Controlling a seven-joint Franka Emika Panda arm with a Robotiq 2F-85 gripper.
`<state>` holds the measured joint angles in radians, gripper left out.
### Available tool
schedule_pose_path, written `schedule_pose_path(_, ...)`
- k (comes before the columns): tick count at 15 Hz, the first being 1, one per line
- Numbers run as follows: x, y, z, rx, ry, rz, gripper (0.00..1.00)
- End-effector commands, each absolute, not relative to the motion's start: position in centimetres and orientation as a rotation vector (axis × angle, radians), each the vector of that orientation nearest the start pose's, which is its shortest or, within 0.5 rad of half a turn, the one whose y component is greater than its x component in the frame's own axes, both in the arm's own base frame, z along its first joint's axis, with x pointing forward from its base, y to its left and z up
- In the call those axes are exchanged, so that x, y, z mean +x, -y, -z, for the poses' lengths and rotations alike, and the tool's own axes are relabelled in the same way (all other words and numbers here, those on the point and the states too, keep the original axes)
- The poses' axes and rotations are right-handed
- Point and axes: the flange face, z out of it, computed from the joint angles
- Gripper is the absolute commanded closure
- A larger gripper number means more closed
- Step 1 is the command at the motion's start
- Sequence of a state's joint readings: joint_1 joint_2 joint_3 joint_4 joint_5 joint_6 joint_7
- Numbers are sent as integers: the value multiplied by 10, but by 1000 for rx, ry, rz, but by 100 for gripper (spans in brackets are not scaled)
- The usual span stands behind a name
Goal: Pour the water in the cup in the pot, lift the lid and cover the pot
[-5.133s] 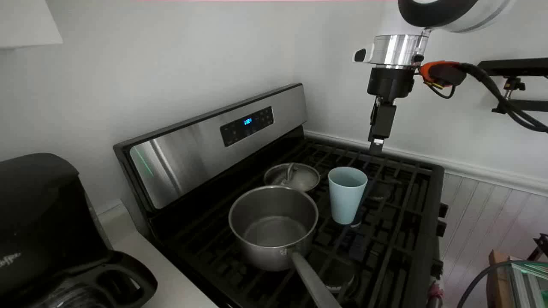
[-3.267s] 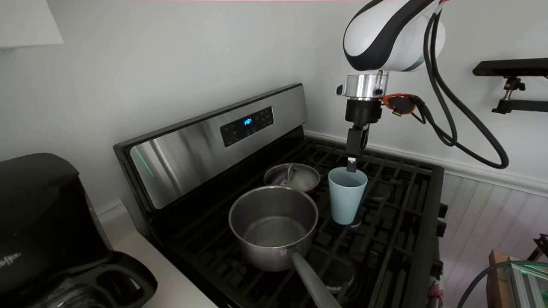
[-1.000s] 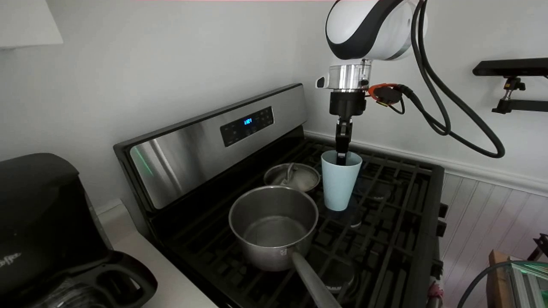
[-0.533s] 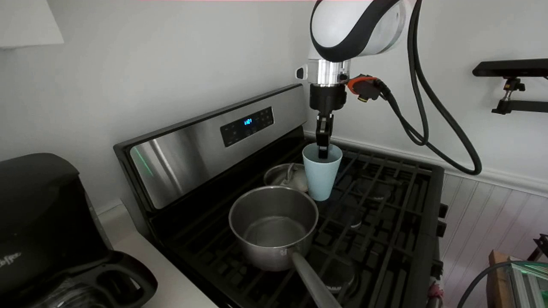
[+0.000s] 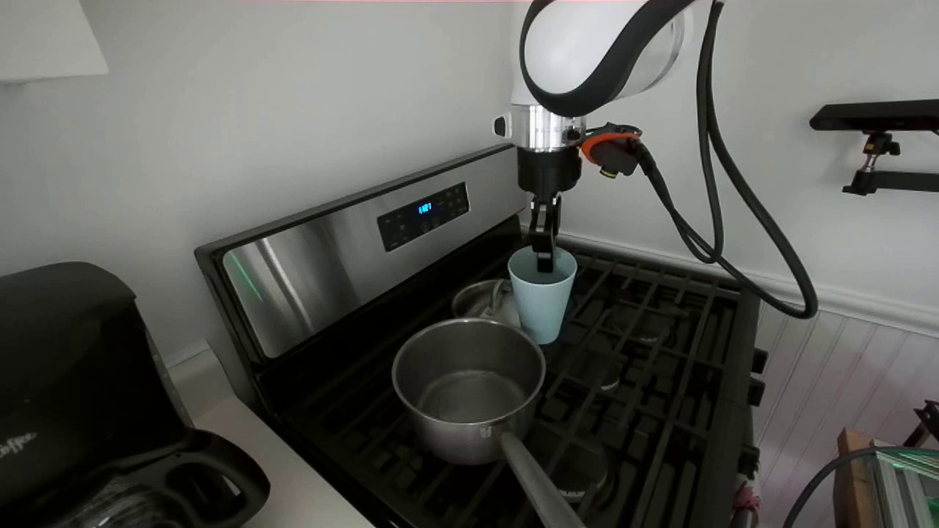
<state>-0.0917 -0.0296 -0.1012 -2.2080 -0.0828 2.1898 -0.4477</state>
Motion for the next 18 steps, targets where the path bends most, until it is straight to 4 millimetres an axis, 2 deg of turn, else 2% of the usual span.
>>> schedule_pose_path(1, 515, 94, -399, -3214, 531, -27, 99)
schedule_pose_path(5, 523, 80, -410, -3359, 567, -33, 99)
schedule_pose_path(11, 536, 41, -420, -3502, 680, -6, 99)
schedule_pose_path(18, 538, 2, -424, -3656, 740, 65, 99)
